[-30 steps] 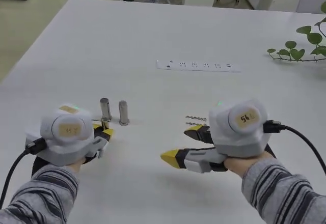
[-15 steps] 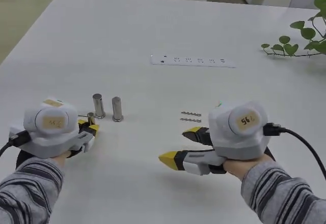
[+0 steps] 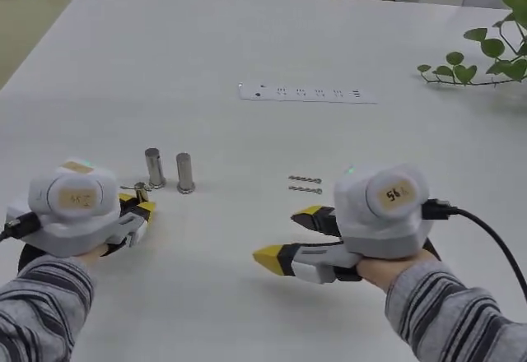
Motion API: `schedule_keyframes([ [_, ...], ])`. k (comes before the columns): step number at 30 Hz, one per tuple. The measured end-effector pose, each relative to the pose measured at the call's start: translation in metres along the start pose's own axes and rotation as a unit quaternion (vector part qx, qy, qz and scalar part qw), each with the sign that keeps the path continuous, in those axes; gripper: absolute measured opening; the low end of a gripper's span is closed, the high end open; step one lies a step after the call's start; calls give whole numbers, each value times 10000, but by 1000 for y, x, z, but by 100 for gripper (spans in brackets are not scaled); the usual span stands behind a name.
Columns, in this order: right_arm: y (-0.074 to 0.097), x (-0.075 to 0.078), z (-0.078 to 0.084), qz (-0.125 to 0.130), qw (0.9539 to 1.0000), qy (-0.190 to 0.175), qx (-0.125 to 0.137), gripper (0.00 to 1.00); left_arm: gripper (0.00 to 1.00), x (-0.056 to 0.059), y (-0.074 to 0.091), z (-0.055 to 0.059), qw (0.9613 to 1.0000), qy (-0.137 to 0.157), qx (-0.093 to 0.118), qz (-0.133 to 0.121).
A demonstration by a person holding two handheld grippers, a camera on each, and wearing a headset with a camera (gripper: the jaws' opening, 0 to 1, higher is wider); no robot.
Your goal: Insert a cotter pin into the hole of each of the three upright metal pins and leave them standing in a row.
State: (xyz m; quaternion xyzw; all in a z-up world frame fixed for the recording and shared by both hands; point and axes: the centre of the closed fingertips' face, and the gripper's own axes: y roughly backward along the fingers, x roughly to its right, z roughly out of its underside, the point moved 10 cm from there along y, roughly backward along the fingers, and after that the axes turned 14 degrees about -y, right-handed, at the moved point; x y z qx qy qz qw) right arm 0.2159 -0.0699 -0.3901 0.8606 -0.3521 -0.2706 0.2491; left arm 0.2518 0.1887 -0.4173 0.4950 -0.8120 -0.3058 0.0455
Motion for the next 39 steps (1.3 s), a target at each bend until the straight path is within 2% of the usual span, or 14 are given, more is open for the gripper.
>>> schedule_keyframes([
  [4, 0, 0, -1, -4, 10000, -9, 7, 46, 6, -1, 0, 0, 10000, 33, -11, -20],
  [14, 1, 0, 0, 10, 10000, -1, -27, 47, 10, 0, -2, 2, 9999, 50, -107, 121],
  [21, 2, 0, 2, 10, 10000, 4, -48, 47, 16, 2, 1, 3, 9996, 200, -122, 123],
  [24, 4, -1, 0, -3, 10000, 9, -3, 47, 22, 3, 4, 3, 9997, 196, -143, 85],
  [30, 4, -4, -7, -109, 9998, 76, 145, 47, 34, 5, 14, -3, 9996, 282, 33, 49],
  [35, 1, -7, -20, -187, 9991, 181, 334, 46, 43, 7, 25, -8, 9992, 329, 221, 47],
  [39, -6, -9, -29, -208, 9988, 264, 364, 45, 48, 9, 35, -10, 9991, 298, 315, 27],
])
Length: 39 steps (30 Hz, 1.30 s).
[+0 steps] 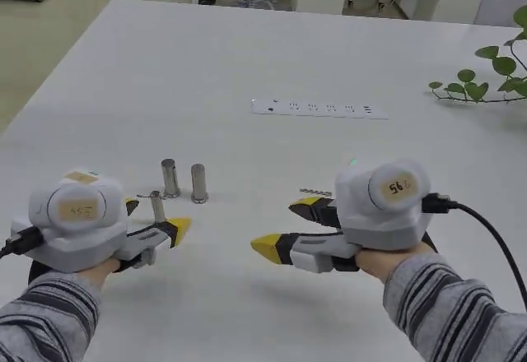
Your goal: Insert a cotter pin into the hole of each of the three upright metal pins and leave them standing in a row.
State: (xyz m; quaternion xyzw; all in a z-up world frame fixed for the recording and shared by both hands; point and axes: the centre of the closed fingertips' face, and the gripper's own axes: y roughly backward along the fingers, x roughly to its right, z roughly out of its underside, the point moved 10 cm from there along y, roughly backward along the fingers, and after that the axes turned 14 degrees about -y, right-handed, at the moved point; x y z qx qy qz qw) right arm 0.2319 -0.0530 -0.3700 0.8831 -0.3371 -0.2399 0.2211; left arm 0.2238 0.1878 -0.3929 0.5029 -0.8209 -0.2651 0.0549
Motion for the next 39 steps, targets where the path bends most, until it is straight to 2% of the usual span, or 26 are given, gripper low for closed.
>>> schedule_keyframes([
  [7, -17, -3, -20, -84, 9998, 139, 119, 43, 59, 4, 14, 2, 9999, 68, 101, 5],
  [15, -43, -3, -37, -195, 9995, 41, 244, 38, 71, 8, 27, 0, 9996, -163, 222, -11],
  [27, -88, -2, -51, -273, 9993, -87, 243, 32, 86, 10, 37, 6, 9993, -240, 293, 42],
  [32, -110, 2, -54, -298, 9995, -23, 95, 29, 89, 9, 42, 5, 9991, -215, 359, 34],
  [35, -122, 4, -51, -312, 9995, 27, -12, 28, 91, 10, 44, 4, 9989, -250, 406, 33],
  [39, -134, 7, -50, -278, 9996, 86, -44, 26, 94, 11, 46, 5, 9988, -251, 406, 52],
])
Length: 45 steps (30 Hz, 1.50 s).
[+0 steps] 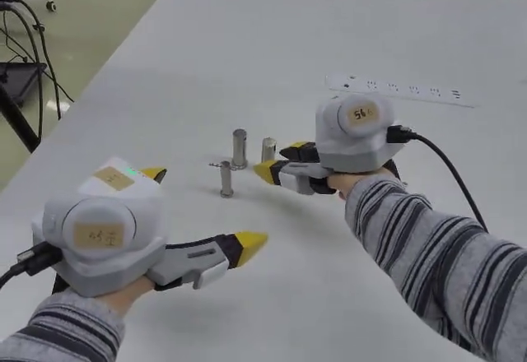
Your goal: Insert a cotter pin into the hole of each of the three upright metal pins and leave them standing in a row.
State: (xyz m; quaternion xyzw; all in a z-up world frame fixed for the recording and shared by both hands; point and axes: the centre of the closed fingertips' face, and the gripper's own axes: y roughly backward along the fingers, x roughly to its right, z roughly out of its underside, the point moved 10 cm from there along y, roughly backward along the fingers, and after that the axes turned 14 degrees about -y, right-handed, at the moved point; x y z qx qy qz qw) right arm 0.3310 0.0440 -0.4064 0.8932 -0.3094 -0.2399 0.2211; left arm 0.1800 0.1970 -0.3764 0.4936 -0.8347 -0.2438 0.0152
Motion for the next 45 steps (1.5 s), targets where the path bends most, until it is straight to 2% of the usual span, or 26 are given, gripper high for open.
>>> schedule_keyframes([
  [4, -8, 1, 1, 70, 9999, 131, -46, 22, 96, -1, 1, 2, 10000, 36, 11, -23],
  [8, -11, 3, 2, 95, 9999, 61, -4, 18, 98, -1, 2, 3, 10000, 3, -10, -5],
  [14, -12, -1, 5, 199, 9997, 143, -24, 10, 99, 1, 1, 8, 9999, -73, -133, 80],
  [18, -12, -3, 5, 268, 9996, 122, 15, 9, 99, 0, 1, 10, 9998, -115, -152, 118],
  [20, -10, -6, 4, 324, 9987, 382, -30, 9, 99, 0, 1, 9, 9997, -145, -145, 123],
  [27, -6, -7, 4, 513, 9976, 454, -63, 8, 99, 0, 1, 8, 9997, -180, -126, 145],
  [36, 24, -8, 4, 724, 9970, 261, 64, 8, 99, 4, 0, 5, 9995, -220, -90, 195],
  [45, 55, -9, 24, 921, 9956, 177, 46, 8, 99, 6, 5, -1, 9998, -143, -3, 120],
])
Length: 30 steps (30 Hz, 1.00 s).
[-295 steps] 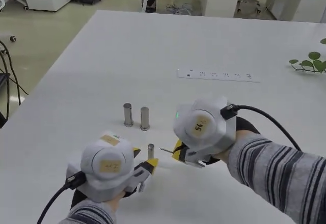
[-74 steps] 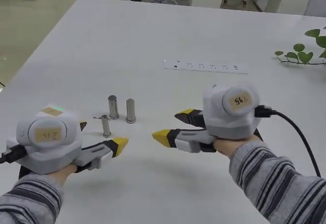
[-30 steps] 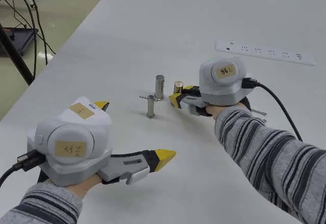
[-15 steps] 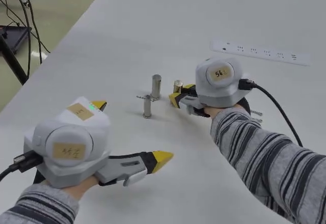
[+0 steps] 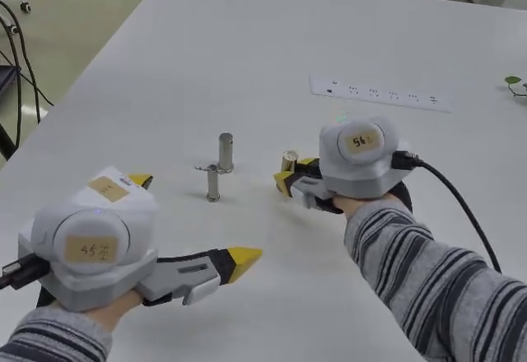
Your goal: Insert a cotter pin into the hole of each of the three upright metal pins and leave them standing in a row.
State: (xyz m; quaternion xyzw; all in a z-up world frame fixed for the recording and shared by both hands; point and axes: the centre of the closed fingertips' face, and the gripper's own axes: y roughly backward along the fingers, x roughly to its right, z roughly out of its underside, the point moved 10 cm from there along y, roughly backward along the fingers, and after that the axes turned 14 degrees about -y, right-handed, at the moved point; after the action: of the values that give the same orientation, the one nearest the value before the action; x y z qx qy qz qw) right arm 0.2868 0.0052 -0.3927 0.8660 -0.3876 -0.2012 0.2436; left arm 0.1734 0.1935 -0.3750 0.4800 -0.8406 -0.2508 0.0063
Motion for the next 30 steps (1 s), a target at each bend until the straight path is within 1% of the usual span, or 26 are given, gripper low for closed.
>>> schedule_keyframes([
  [6, 18, -1, 16, 81, 9999, -113, -34, 8, 99, 5, 5, -5, 10000, 14, 43, -14],
  [12, 30, -2, 32, 173, 9996, -183, -110, 8, 99, 11, 12, -5, 10000, -2, 22, 2],
  [14, 33, -3, 38, 205, 9994, -217, -154, 8, 99, 13, 13, -6, 10000, 55, 46, 33],
  [17, 37, -5, 44, 223, 9992, -285, -192, 8, 99, 14, 13, -7, 9999, 91, 96, 50],
  [25, 42, -8, 56, 294, 9986, -365, -265, 8, 98, 17, 13, -7, 9999, 63, 71, 71],
  [30, 43, -10, 59, 331, 9985, -374, -207, 8, 98, 17, 13, -6, 9999, 62, 64, 78],
])
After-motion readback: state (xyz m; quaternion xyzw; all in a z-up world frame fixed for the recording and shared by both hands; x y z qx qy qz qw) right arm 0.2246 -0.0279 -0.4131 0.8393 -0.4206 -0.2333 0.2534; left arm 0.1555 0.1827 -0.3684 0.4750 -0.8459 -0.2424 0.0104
